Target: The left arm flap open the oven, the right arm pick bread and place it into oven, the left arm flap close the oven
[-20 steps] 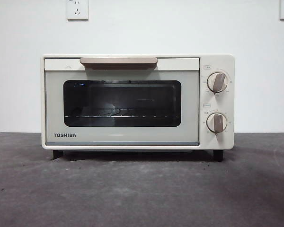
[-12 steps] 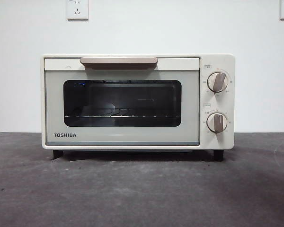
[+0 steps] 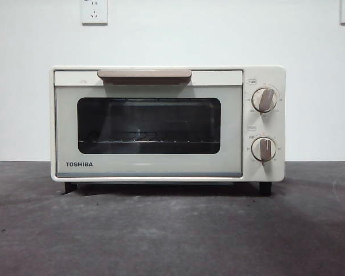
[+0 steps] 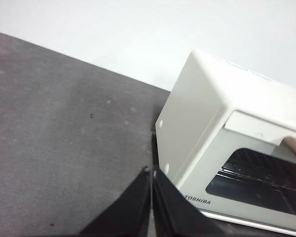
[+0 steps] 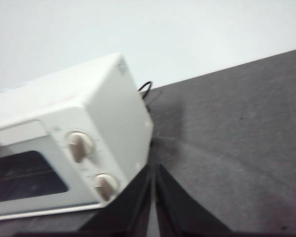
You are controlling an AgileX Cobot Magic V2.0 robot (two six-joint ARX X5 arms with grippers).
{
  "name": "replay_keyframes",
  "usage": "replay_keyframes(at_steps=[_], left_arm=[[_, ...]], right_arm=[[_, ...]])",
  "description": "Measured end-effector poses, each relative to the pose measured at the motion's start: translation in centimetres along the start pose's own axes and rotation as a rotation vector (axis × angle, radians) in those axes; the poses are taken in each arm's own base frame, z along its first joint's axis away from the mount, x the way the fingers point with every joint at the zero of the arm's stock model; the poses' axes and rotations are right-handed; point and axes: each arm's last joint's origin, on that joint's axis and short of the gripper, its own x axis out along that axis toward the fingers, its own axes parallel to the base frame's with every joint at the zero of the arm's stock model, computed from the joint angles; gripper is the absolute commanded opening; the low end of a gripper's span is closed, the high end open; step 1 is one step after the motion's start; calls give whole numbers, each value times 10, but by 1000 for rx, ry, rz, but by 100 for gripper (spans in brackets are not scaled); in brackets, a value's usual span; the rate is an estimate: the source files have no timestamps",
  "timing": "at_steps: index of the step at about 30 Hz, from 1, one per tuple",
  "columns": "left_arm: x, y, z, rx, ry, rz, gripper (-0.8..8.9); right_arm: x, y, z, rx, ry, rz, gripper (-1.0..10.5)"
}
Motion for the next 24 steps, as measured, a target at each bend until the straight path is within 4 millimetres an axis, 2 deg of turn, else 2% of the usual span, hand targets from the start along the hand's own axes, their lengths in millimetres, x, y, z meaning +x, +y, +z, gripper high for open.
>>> replay_keyframes(at_steps=[6, 14, 20, 24], left_arm=[[12, -18, 32, -13, 130, -66, 11], [24, -51, 70, 38, 298, -249, 11], [29, -71, 81, 88, 458, -397, 11], [28, -78, 80, 135, 530, -444, 11]], right_arm=[[-7, 19, 36, 36, 156, 74, 11], [-10, 38, 71, 11, 331, 194, 11], [-6, 48, 83, -35, 410, 299, 11], [-4, 52, 82, -71, 468, 354, 11]])
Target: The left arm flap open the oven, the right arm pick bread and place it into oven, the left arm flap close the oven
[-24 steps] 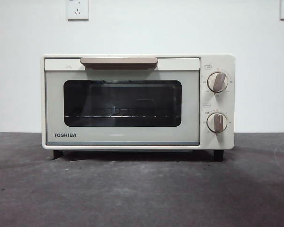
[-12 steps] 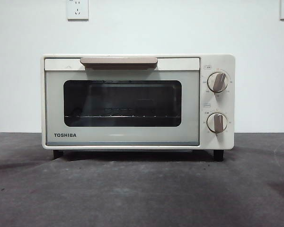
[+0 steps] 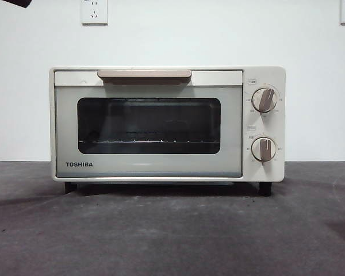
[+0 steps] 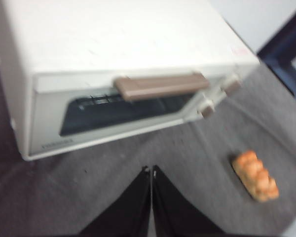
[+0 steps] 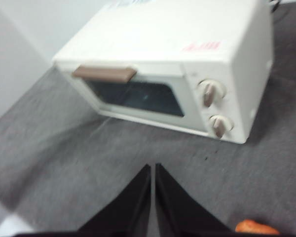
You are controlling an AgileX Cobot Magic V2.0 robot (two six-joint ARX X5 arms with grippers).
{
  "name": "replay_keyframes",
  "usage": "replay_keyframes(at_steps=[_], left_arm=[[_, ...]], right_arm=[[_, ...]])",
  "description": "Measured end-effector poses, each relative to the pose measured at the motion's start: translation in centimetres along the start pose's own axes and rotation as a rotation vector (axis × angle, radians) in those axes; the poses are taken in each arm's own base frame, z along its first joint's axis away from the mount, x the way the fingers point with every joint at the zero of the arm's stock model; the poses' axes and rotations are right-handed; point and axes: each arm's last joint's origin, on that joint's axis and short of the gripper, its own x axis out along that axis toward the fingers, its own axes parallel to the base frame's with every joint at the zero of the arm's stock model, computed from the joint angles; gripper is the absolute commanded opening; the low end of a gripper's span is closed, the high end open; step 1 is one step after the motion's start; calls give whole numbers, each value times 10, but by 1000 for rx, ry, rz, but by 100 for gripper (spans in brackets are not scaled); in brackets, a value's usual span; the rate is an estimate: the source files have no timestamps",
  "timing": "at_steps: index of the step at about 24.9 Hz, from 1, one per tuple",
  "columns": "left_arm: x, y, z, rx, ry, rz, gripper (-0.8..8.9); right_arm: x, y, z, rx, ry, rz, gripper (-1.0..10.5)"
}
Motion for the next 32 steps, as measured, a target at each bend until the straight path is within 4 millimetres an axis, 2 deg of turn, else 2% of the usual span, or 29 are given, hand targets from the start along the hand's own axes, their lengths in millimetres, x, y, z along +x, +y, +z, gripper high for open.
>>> replay_keyframes(at_steps=[9, 12, 15, 17, 19, 21, 32], left_arm=[[2, -4, -4, 26, 45, -23, 11], [2, -4, -4, 27, 45, -24, 19], [2, -4, -4, 27, 45, -24, 120], [2, -4, -4, 27, 45, -24, 263], [2, -4, -4, 27, 45, -24, 389], [2, -4, -4, 28, 44, -24, 465], [2, -4, -4, 35, 42, -24, 469]], right_arm=[[3, 2, -2, -51, 37, 33, 19], [3, 2, -2, -53, 38, 32, 148], [3, 2, -2, -55, 38, 33, 317], [3, 2, -2, -55, 38, 32, 409], [3, 2, -2, -54, 38, 32, 455], [3, 2, -2, -52, 37, 32, 489], [5, 0, -4, 42, 68, 22, 496]])
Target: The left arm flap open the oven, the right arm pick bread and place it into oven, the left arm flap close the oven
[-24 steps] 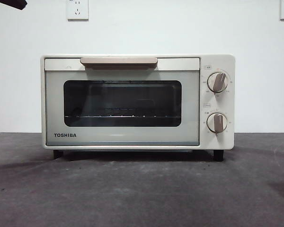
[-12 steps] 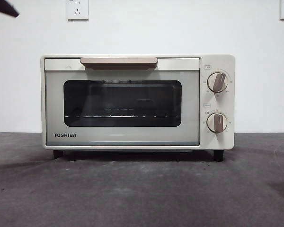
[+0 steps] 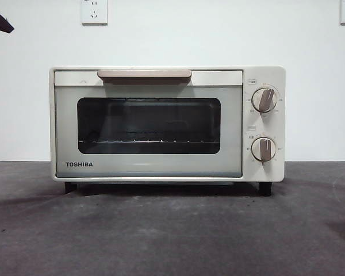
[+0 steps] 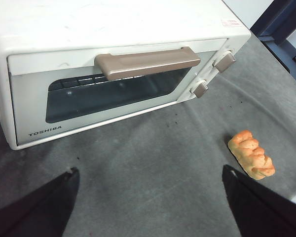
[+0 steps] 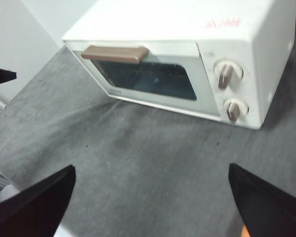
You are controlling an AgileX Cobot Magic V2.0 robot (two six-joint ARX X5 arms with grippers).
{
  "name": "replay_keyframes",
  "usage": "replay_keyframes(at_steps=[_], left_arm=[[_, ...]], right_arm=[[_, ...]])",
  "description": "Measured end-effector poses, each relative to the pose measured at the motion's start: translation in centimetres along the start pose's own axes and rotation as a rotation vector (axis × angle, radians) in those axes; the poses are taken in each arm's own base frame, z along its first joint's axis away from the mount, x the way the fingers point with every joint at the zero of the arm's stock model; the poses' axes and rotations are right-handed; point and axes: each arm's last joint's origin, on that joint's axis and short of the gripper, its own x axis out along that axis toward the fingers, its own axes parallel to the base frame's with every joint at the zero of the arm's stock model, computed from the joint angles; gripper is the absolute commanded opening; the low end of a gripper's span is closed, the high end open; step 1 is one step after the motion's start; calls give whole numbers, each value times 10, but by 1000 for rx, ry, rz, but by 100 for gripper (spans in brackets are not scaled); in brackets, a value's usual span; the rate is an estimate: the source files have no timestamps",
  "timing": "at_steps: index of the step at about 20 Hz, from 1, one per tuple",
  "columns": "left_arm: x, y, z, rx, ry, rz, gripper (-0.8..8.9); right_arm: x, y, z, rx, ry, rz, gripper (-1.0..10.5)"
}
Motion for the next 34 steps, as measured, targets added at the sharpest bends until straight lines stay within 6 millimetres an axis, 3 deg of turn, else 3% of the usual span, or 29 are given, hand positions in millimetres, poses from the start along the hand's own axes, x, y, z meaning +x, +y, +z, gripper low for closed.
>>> replay_keyframes(at_steps=[11, 18, 23, 31, 34], left_arm=[[0, -1, 0, 7, 2, -3, 469], [1, -2, -1, 39, 6, -15, 468], [1, -2, -1, 50, 6, -15, 468], [1, -2, -1, 55, 6, -14, 468], [1, -2, -1, 61, 6, -14, 468]], right_arm=[[37, -34, -8, 218, 349, -270, 496], [96, -62, -22, 233, 637, -389, 496], [129, -72, -28, 204, 737, -448, 495], [158, -91, -41, 223, 848, -501, 470], [166, -97, -45, 224, 867, -517, 354]])
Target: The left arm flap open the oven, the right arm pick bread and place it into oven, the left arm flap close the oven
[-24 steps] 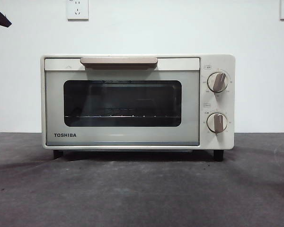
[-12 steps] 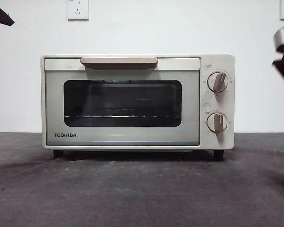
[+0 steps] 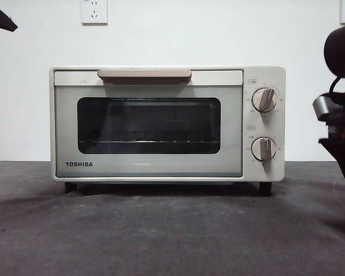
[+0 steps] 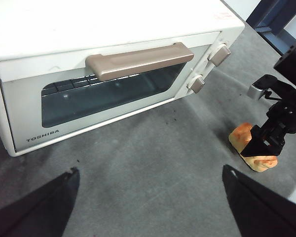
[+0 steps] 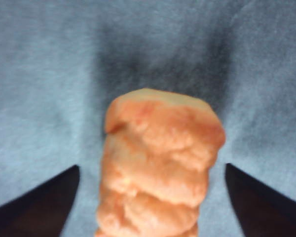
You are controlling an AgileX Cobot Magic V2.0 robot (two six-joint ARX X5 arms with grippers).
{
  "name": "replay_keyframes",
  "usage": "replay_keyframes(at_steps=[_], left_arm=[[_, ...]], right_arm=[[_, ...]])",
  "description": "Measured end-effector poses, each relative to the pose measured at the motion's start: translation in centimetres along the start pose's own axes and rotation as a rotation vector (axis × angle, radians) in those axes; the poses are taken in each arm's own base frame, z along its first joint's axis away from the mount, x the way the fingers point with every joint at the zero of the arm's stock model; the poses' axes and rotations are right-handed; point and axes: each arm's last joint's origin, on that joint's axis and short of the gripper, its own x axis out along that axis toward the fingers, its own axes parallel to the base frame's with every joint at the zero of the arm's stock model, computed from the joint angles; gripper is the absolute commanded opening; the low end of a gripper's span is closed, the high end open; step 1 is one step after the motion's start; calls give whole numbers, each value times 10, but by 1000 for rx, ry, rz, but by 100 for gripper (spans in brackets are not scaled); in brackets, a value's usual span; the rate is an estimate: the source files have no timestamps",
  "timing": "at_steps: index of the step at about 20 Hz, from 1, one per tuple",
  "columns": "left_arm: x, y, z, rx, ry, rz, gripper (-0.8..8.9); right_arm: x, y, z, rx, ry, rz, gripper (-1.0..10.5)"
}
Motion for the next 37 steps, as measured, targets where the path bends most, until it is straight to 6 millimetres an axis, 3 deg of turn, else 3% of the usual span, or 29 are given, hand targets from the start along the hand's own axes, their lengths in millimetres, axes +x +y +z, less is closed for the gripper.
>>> replay_keyframes(at_steps=[6, 9, 12, 17, 18, 21, 26, 33, 37], left_arm=[[0, 0, 0, 2, 0, 1, 468], [0, 1, 0, 7, -3, 25, 465], [0, 1, 0, 7, -3, 28, 446], [4, 2, 0, -2, 17, 35, 78], [7, 4, 1, -12, 44, 37, 11], [18, 6, 8, -34, 111, 38, 8], [47, 8, 37, -52, 201, 28, 8], [100, 13, 91, -34, 201, 7, 8], [133, 21, 97, -35, 222, 1, 8]], right_arm=[[7, 0, 3, 2, 25, -6, 188], [6, 0, 2, 3, 29, -1, 171], [-8, 2, -5, -1, 14, 79, 170], [-56, 8, -32, -47, -143, 253, 170], [-67, 9, -39, -66, -193, 301, 170], [-93, 9, -60, -121, -356, 366, 170], [-125, 5, -103, -206, -596, 400, 171], [-145, 1, -137, -192, -791, 463, 171], [-147, 0, -144, -171, -814, 482, 170]])
